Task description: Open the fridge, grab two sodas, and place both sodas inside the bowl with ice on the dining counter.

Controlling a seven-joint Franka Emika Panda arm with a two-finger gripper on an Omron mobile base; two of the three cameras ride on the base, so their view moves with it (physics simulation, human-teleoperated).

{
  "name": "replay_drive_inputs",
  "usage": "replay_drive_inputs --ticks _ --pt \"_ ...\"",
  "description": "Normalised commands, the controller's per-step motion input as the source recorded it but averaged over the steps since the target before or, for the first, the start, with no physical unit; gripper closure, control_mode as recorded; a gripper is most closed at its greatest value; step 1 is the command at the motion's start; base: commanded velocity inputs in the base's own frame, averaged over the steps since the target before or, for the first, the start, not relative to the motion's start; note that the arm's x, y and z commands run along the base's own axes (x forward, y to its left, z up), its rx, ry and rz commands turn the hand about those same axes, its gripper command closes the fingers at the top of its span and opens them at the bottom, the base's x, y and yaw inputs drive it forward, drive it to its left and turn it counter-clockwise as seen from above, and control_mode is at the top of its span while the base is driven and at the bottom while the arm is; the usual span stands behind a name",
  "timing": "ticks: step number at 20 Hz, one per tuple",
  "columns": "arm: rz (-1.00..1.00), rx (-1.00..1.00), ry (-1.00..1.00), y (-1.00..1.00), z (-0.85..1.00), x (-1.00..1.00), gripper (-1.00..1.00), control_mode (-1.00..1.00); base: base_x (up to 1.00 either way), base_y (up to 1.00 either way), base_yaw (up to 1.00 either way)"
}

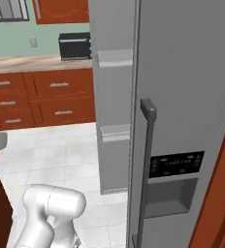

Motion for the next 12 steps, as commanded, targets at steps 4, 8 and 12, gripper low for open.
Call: replay_drive_inputs --ticks 4,8,12 --pt "0.0 0.0 0.0 0.0 0.0 0.0 1.0 1.0 -0.77 -0.09 0.52" --pt "0.0 0.0 0.0 0.0 0.0 0.0 1.0 1.0 -0.84 -0.06 0.5" --pt "0.0 0.0 0.0 0.0 0.0 0.0 1.0 1.0 -0.94 0.0 0.44"
